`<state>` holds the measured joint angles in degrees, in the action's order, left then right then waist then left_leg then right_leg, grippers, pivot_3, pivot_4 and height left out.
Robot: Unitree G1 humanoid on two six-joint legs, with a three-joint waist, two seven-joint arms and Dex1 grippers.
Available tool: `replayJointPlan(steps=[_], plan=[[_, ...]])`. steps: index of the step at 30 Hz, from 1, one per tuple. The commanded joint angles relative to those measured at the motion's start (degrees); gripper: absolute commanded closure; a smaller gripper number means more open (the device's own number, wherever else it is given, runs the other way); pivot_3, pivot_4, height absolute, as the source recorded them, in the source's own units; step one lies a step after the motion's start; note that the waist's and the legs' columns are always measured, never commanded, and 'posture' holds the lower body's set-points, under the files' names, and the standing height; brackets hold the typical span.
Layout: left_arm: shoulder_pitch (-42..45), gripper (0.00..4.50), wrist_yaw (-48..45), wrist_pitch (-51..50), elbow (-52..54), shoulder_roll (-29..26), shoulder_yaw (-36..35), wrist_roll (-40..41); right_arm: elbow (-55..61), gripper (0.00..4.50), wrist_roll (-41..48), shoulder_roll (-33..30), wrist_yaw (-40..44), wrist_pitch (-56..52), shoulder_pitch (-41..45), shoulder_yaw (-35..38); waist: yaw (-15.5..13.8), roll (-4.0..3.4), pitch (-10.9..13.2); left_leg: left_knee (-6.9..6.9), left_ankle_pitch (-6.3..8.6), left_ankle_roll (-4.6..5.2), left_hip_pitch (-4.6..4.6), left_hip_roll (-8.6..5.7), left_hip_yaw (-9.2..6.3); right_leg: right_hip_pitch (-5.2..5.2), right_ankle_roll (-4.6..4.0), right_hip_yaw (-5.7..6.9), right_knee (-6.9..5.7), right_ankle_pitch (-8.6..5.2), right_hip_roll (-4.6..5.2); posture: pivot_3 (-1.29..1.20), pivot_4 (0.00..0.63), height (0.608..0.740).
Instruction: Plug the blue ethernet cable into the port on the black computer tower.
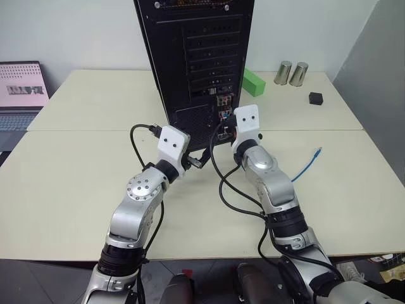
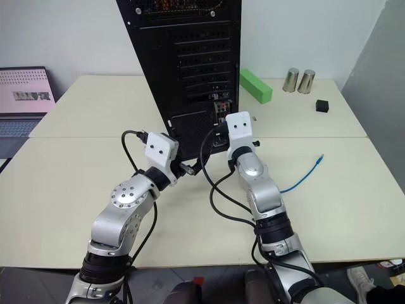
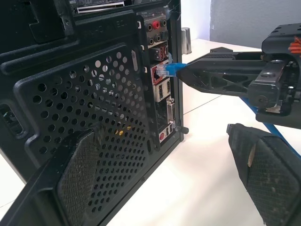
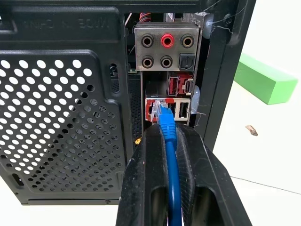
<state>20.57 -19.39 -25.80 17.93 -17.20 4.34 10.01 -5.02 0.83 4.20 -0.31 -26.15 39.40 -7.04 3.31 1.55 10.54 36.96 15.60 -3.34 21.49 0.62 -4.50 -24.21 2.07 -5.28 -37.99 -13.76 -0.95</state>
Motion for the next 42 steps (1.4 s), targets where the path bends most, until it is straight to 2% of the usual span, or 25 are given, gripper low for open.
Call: replayJointPlan(steps=[1, 13, 27, 42], plan=[[0.6, 0.05, 0.1, 1.2, 1.7, 0.1, -0.3, -0.5, 0.4, 4.5, -0.5, 0.6, 0.2, 1.5, 1.7, 0.0, 0.0, 0.0, 0.0, 0.0, 0.0, 0.0, 0.0, 0.0, 0.0, 0.0, 0.0, 0.0, 0.0, 0.0, 0.0, 0.0, 0.15, 0.74], [0.9, 0.05, 0.2, 1.3, 1.5, 0.2, -0.5, -0.5, -2.1, 4.5, -1.6, 1.4, 0.0, 3.3, 2.3, -0.4, 0.1, 0.0, 0.0, 0.01, 0.0, 0.0, -0.02, 0.0, 0.0, 0.0, 0.0, -0.01, -0.02, 0.0, 0.0, 0.0, 0.15, 0.74], [0.8, 0.05, 0.1, 1.4, 1.5, 0.1, -0.4, -0.6, 0.7, 4.5, -1.2, 2.2, 0.0, 1.9, 3.3, 1.0, 0.3, -0.01, 0.0, 0.0, 0.0, 0.0, 0.02, 0.02, 0.0, -0.02, -0.01, 0.0, -0.01, 0.03, -0.02, 0.0, 0.15, 0.74], [0.0, 0.05, 0.8, 0.8, 2.2, 0.2, -1.0, -0.5, -2.9, 4.5, -0.6, 7.1, -3.0, 2.1, 4.2, 1.3, 0.3, -0.01, 0.0, 0.01, 0.0, 0.0, 0.04, 0.01, 0.0, -0.06, -0.01, 0.0, -0.01, 0.03, -0.01, 0.0, 0.15, 0.74]])
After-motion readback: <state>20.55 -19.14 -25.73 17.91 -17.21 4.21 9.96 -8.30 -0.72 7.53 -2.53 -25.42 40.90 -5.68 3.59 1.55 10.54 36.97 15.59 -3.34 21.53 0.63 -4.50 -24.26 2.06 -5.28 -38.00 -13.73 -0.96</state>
